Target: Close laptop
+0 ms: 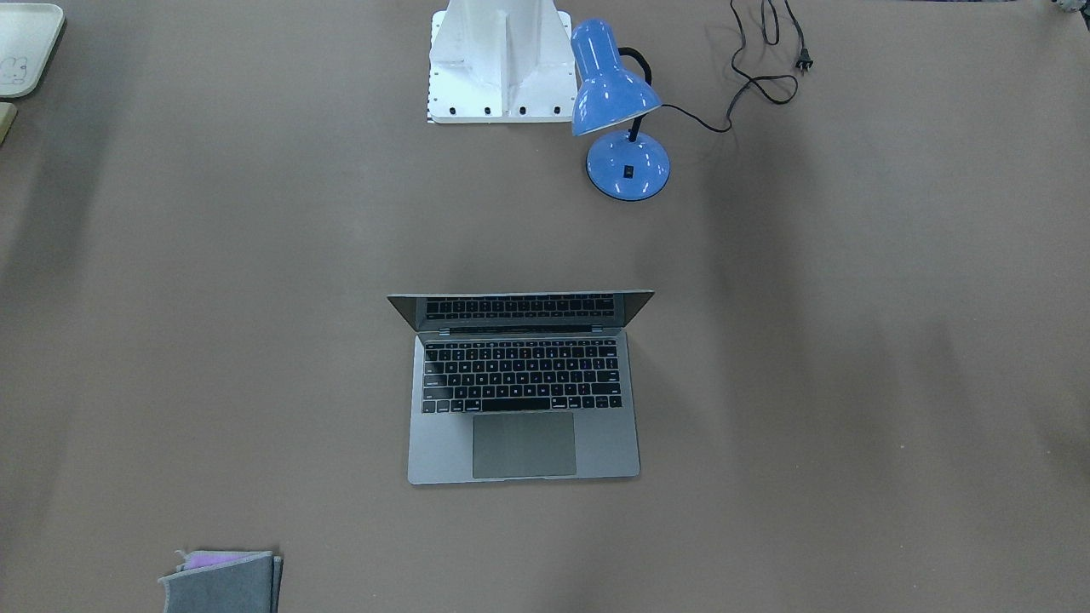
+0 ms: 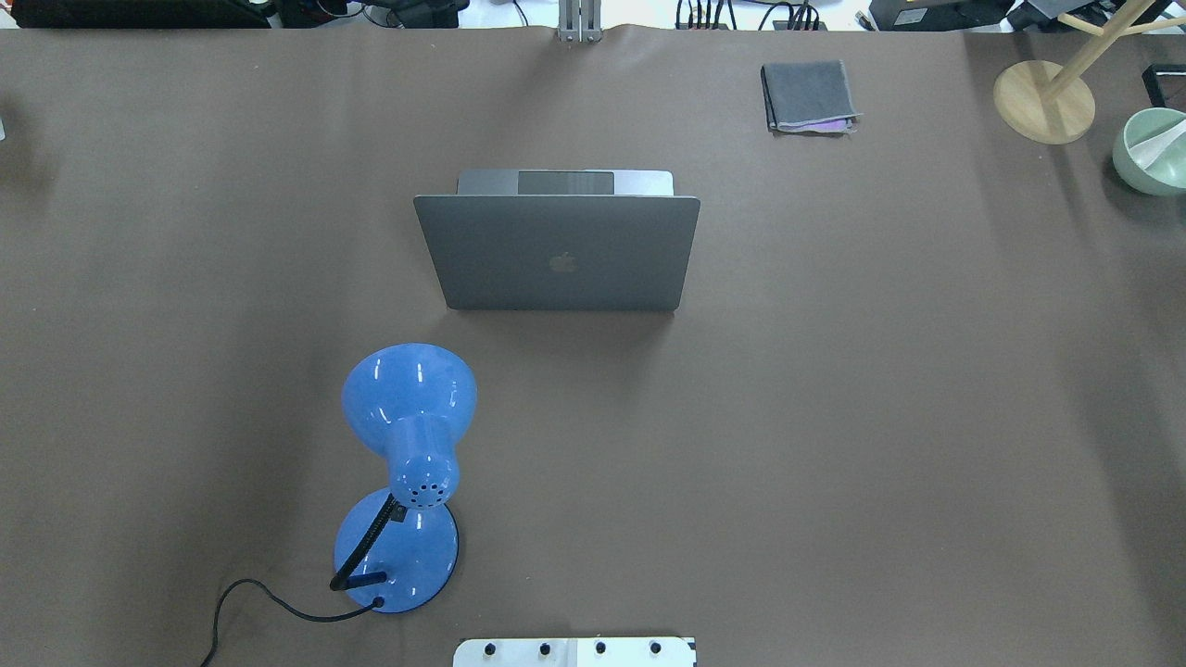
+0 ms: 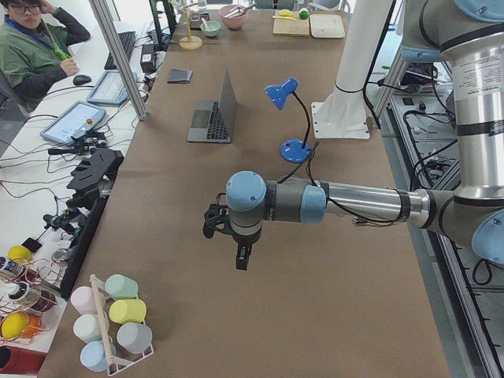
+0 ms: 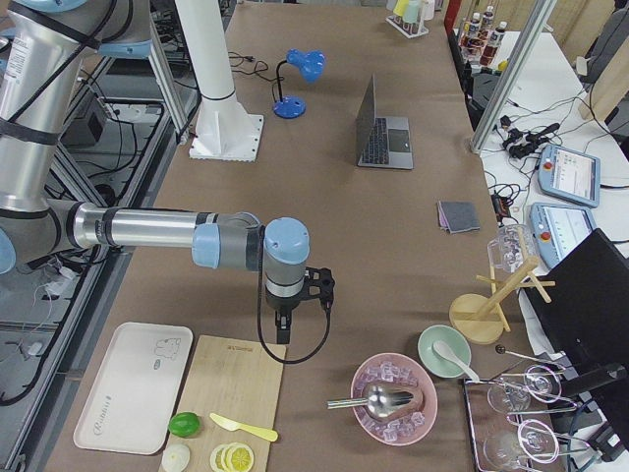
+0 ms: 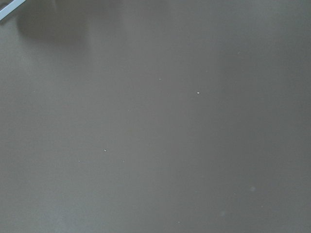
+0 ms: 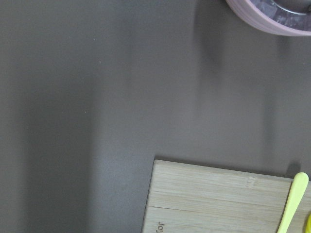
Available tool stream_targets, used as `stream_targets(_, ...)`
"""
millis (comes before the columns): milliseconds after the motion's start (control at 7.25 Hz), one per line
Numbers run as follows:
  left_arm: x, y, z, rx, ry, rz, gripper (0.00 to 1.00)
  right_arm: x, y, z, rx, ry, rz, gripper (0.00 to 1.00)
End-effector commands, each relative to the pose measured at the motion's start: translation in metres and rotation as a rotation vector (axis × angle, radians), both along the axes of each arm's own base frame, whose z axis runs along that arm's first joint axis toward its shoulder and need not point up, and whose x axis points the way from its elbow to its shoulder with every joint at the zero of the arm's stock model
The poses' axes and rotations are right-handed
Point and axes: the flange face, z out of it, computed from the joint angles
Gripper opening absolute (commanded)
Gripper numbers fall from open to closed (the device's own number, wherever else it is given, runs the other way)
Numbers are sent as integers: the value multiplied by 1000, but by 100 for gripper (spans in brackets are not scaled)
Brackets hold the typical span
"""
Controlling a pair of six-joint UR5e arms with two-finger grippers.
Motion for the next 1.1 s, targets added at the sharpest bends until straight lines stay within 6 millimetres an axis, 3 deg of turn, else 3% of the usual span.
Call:
stream_targets(0, 0, 0, -4, 20, 5, -1, 98, 0, -2, -1, 2, 1, 3, 100)
stream_targets(414, 0, -4, -9, 66, 2, -1, 98, 0, -11, -11, 31, 2, -1, 100)
stream_targets(690, 0, -20, -25, 102, 6, -1, 98, -1, -23, -26, 67, 0, 0, 100)
stream_targets(966, 0, -37, -45, 148, 8, -2, 98, -2, -37, -76, 170, -4, 7, 100)
